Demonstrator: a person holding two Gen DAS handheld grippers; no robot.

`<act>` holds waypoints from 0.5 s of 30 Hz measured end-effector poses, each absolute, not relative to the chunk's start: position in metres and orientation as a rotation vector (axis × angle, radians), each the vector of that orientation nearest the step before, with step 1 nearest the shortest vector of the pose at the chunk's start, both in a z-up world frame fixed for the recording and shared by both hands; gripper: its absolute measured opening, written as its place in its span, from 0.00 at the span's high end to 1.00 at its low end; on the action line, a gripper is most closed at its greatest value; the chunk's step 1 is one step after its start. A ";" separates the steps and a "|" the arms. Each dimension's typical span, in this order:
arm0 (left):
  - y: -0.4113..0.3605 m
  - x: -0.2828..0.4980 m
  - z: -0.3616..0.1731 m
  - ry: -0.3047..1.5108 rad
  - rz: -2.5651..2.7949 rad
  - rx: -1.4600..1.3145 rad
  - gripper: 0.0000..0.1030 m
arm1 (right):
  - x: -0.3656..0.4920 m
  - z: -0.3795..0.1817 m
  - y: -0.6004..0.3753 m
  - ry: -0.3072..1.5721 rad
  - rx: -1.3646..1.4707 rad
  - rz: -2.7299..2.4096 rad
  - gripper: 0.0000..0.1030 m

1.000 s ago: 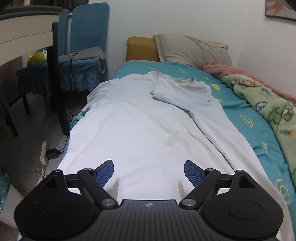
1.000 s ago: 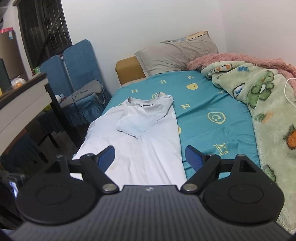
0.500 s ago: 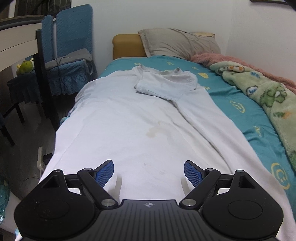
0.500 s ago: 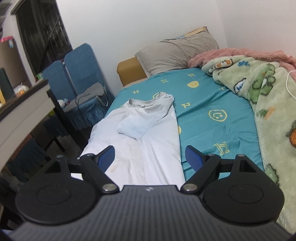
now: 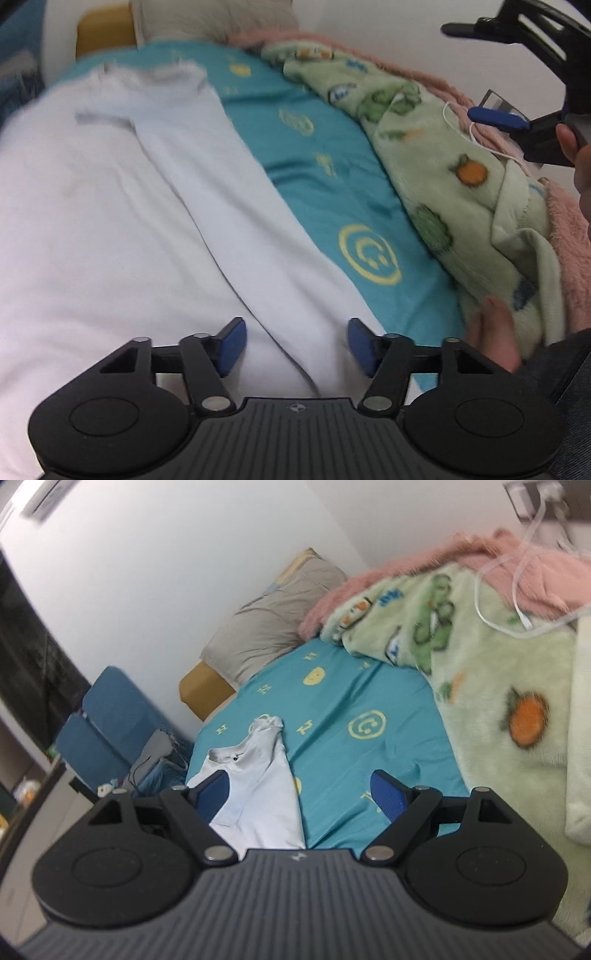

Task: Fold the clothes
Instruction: 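Grasp the shirt side edge with the left gripper and fold it inward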

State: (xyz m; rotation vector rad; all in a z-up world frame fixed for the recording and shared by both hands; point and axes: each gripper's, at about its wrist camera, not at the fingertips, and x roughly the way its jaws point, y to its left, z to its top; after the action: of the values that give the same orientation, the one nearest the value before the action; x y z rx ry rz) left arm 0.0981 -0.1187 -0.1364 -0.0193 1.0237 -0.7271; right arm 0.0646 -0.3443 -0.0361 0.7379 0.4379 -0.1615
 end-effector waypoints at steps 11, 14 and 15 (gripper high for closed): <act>-0.105 0.116 -0.168 1.255 -0.894 -0.337 0.66 | 0.078 -0.046 -0.335 0.503 0.758 -0.119 0.17; -0.108 0.115 -0.168 1.244 -0.902 -0.313 0.97 | 0.079 -0.048 -0.333 0.515 0.748 -0.123 0.17; -0.106 0.116 -0.166 1.239 -0.900 -0.323 0.98 | 0.080 -0.048 -0.332 0.521 0.743 -0.125 0.17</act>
State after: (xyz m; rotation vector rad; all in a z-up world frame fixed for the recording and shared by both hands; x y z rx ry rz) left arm 0.1156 -0.1061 -0.1657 -0.3231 1.2392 -0.9004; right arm 0.0797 -0.3318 -0.0481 0.7431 0.5206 -0.1249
